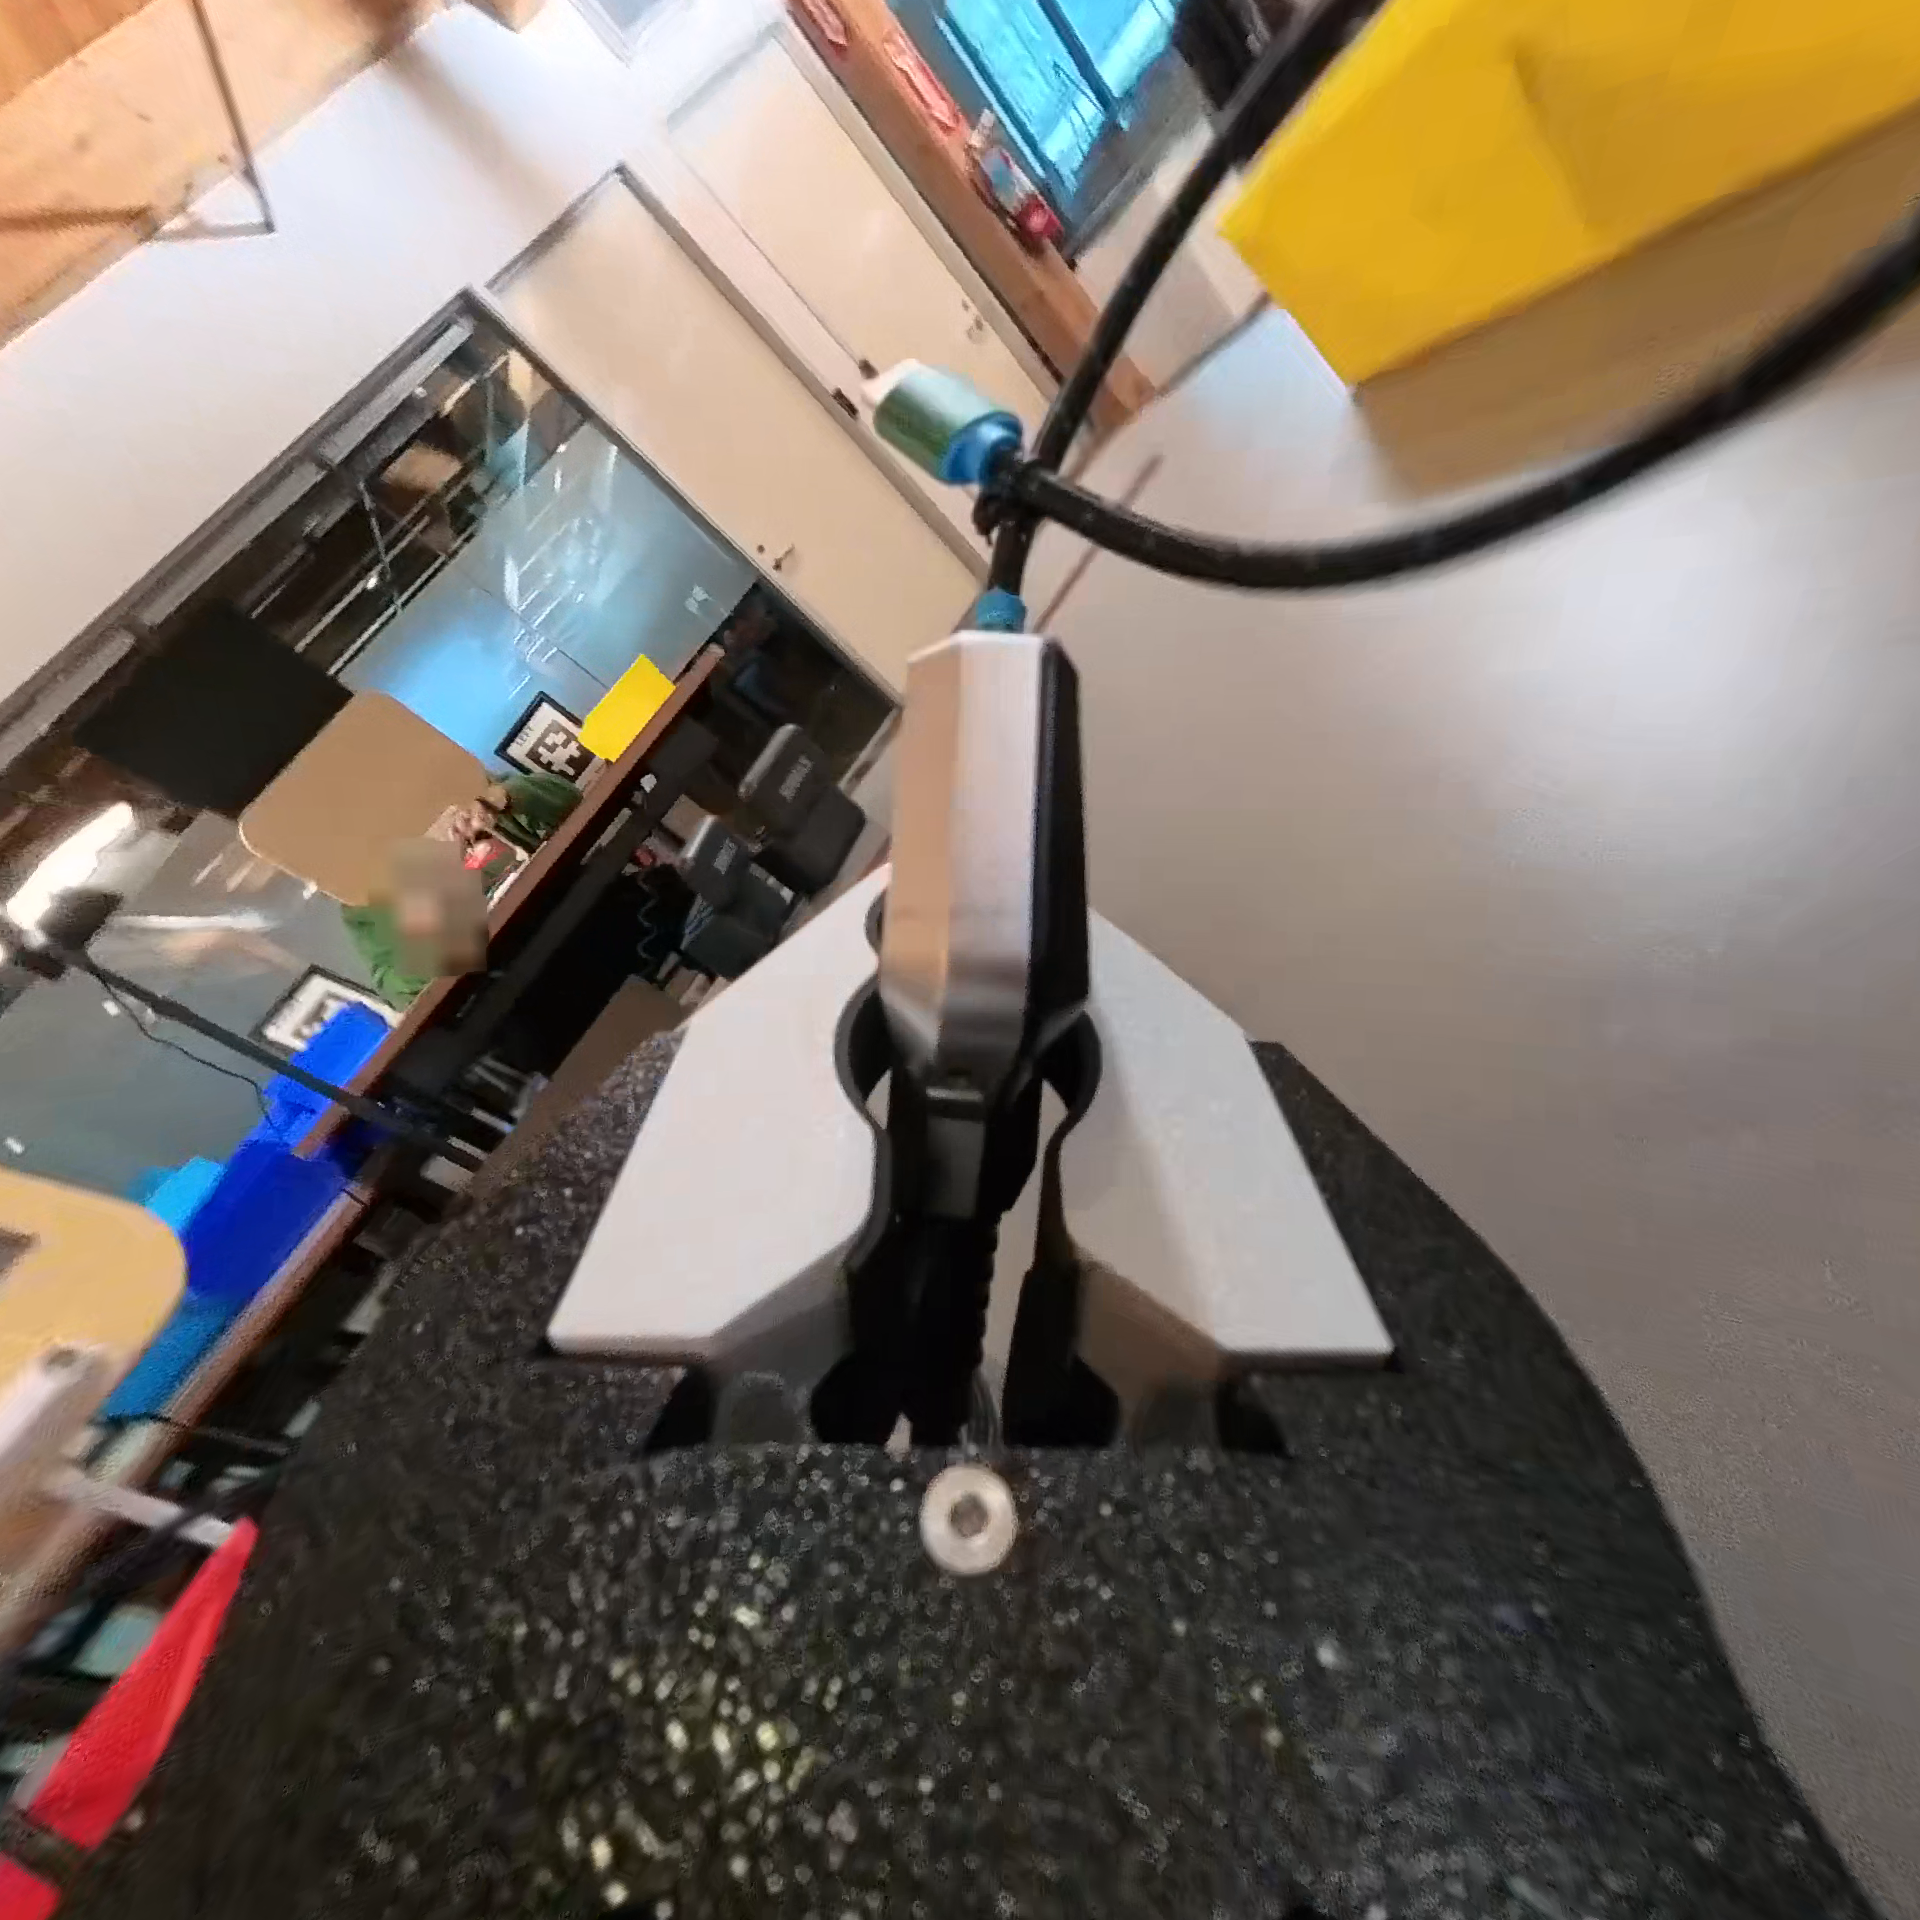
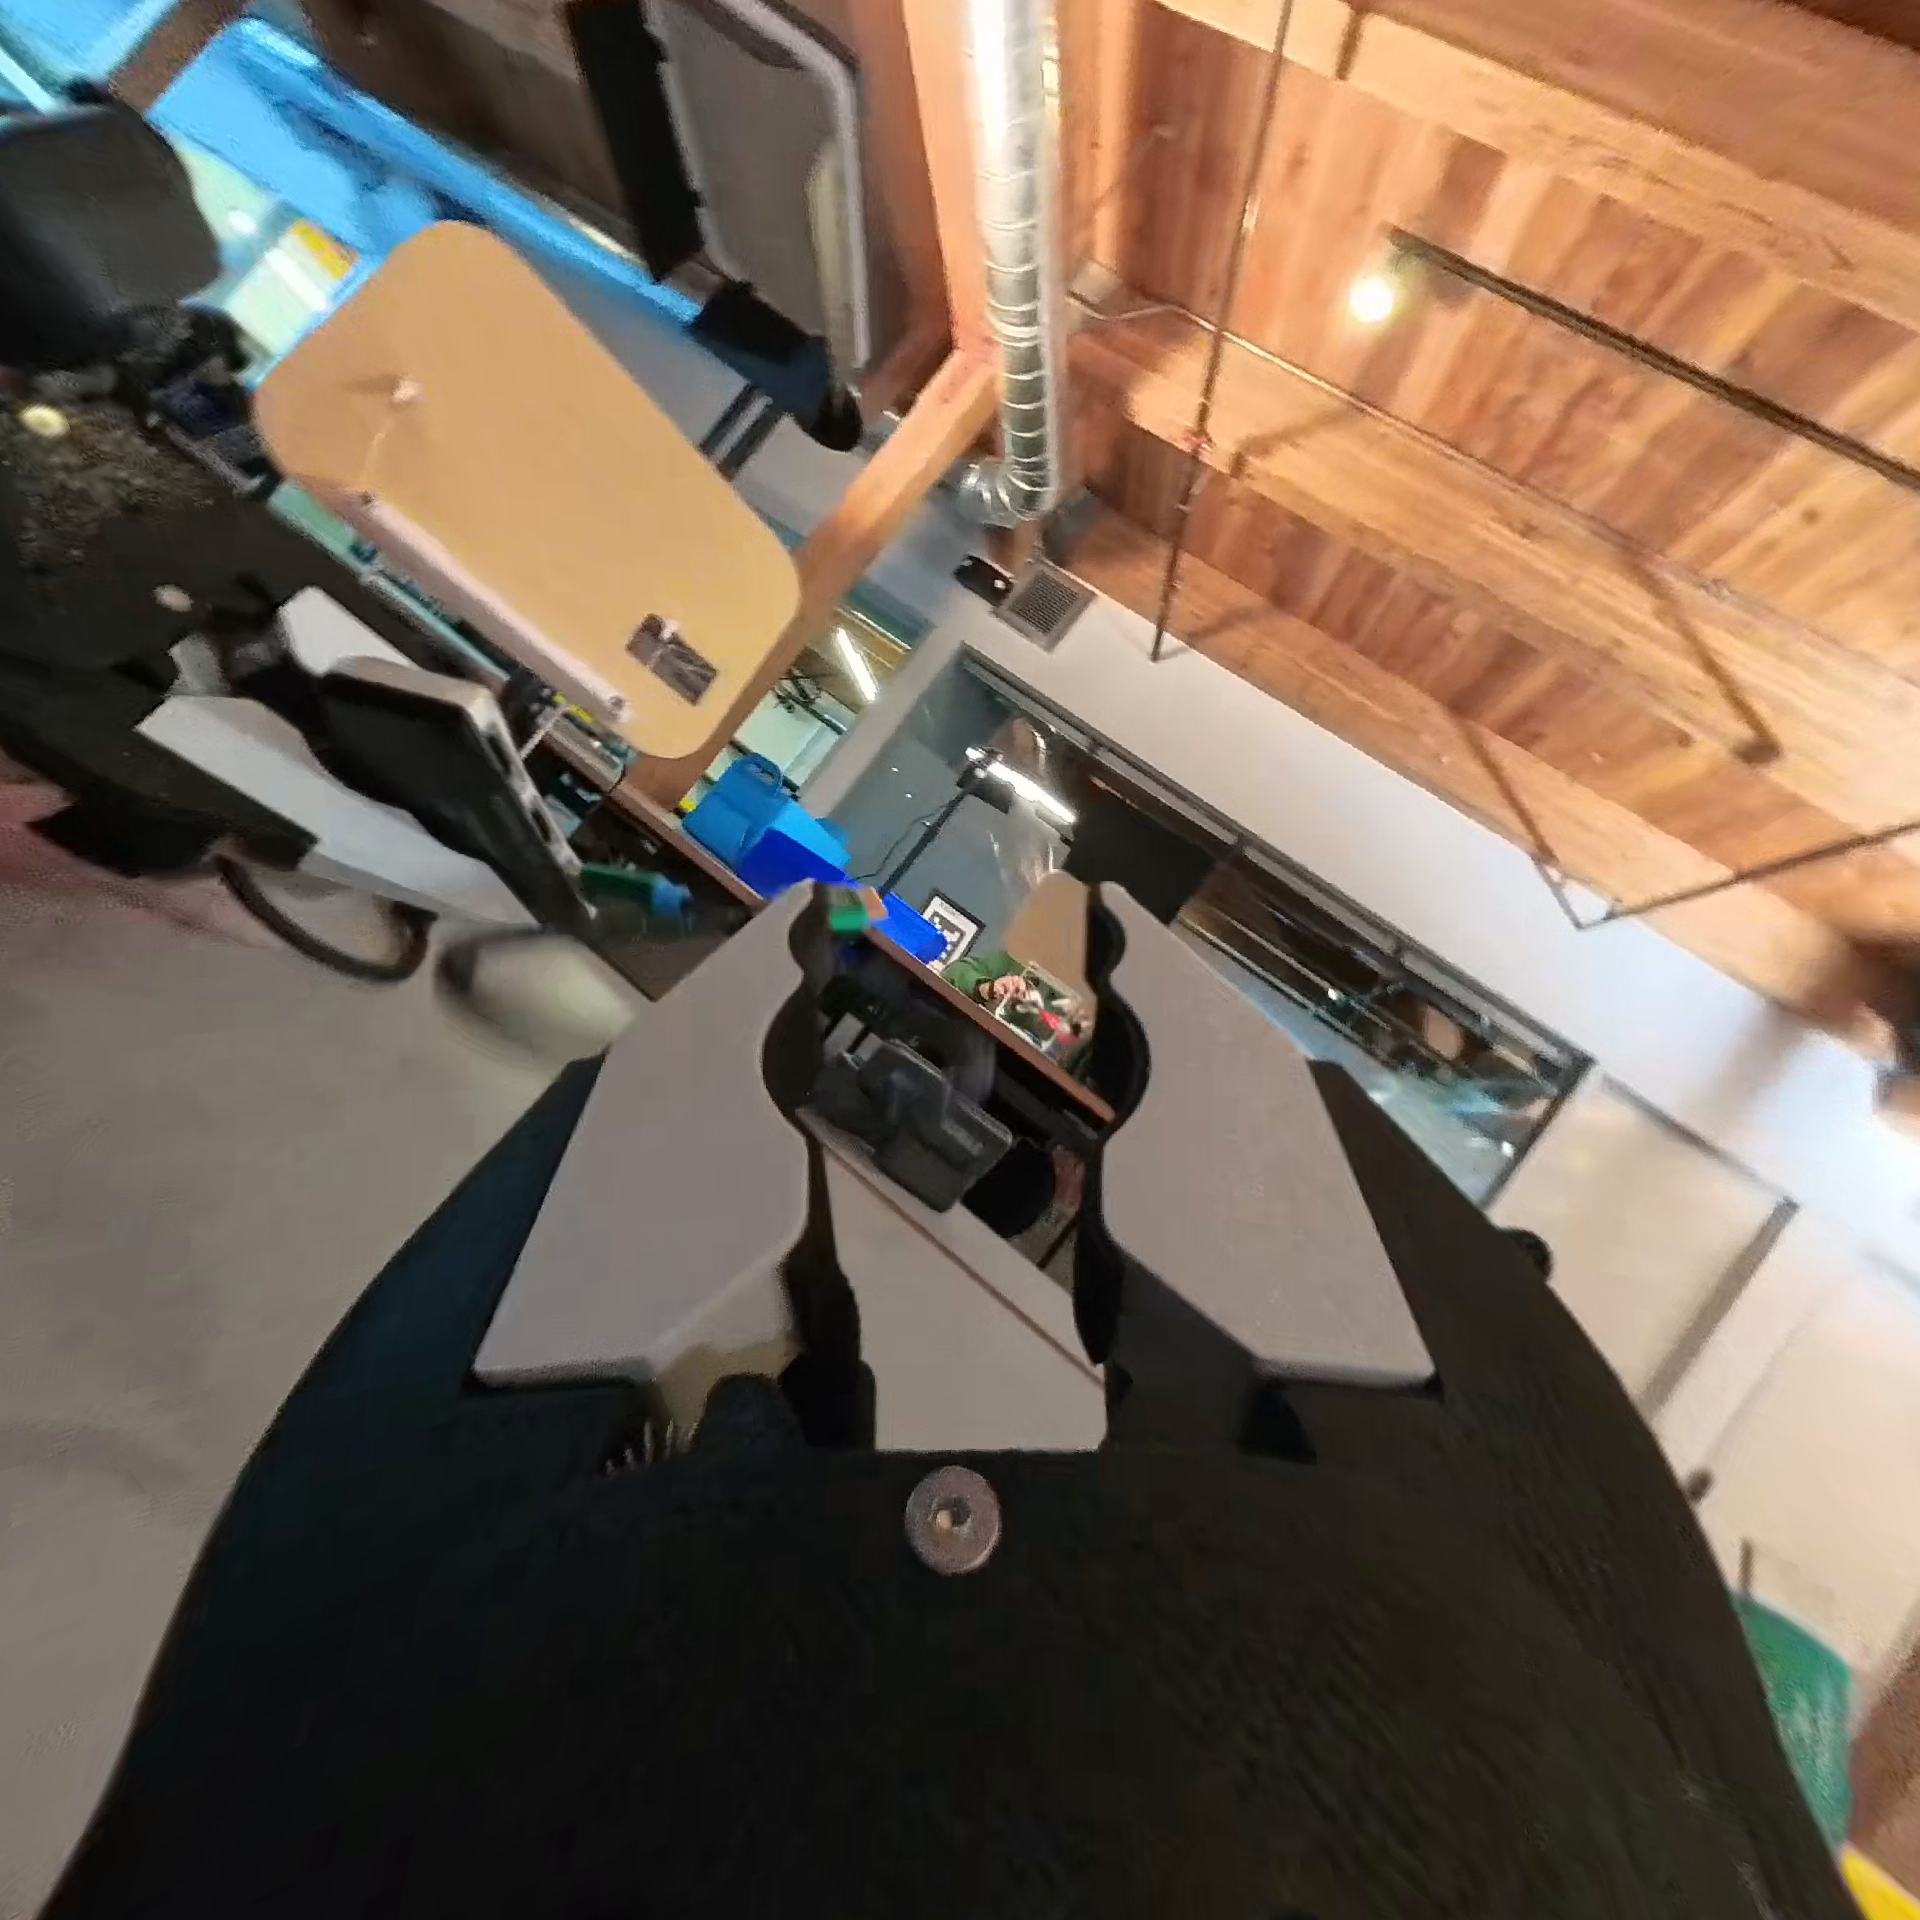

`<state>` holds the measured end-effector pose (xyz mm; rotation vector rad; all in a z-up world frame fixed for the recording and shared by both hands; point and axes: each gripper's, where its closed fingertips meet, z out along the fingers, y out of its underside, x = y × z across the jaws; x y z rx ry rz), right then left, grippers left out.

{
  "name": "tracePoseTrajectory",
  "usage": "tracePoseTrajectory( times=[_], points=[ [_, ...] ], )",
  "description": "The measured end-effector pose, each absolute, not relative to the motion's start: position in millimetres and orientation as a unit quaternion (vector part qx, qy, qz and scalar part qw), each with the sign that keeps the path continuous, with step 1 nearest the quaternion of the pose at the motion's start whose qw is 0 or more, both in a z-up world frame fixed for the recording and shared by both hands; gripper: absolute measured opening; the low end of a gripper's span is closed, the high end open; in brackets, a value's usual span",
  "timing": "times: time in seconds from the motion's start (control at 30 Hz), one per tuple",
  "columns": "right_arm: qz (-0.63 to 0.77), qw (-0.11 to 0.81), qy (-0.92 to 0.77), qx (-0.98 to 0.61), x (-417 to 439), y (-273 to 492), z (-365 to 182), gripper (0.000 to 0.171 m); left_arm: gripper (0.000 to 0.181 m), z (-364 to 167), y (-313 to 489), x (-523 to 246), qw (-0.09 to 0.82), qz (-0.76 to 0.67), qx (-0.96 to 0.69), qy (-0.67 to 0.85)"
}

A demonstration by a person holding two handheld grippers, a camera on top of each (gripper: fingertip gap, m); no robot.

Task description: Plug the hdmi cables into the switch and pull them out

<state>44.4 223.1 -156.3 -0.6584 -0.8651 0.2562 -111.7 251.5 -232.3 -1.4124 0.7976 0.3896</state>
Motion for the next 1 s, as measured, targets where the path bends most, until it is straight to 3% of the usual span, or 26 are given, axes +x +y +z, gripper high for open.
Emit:
tracePoseTrajectory(
  times=[0.1,0.23,0.33,0.4,0.53,0.63,1.0],
  points=[
    [0.17,0.851,-0.365,-0.337,58,235,-145,0.062,0.021,-213,253,-132,0.707,0.103,-0.641,0.281],
    [0.192,0.829,-0.362,-0.382,55,253,-157,0.062,0.02,-183,230,-123,0.748,-0.084,-0.608,0.252],
    [0.237,0.786,-0.407,-0.4,34,248,-175,0.059,0.021,-176,208,-94,0.699,-0.295,-0.591,0.274],
    [0.3,0.736,-0.453,-0.405,13,233,-190,0.045,0.022,-176,201,-78,0.633,-0.399,-0.603,0.275],
    [0.542,0.564,-0.422,-0.458,-14,206,-185,0.038,0.021,-175,197,-57,0.555,-0.461,-0.635,0.277],
    [0.624,0.446,-0.401,-0.5,-27,201,-177,0.038,0.021,-177,192,-45,0.52,-0.478,-0.649,0.283],
    [0.637,0.402,-0.435,-0.494,-44,184,-136,0.019,0.021,-170,176,-24,0.47,-0.538,-0.639,0.283]
  ],
)
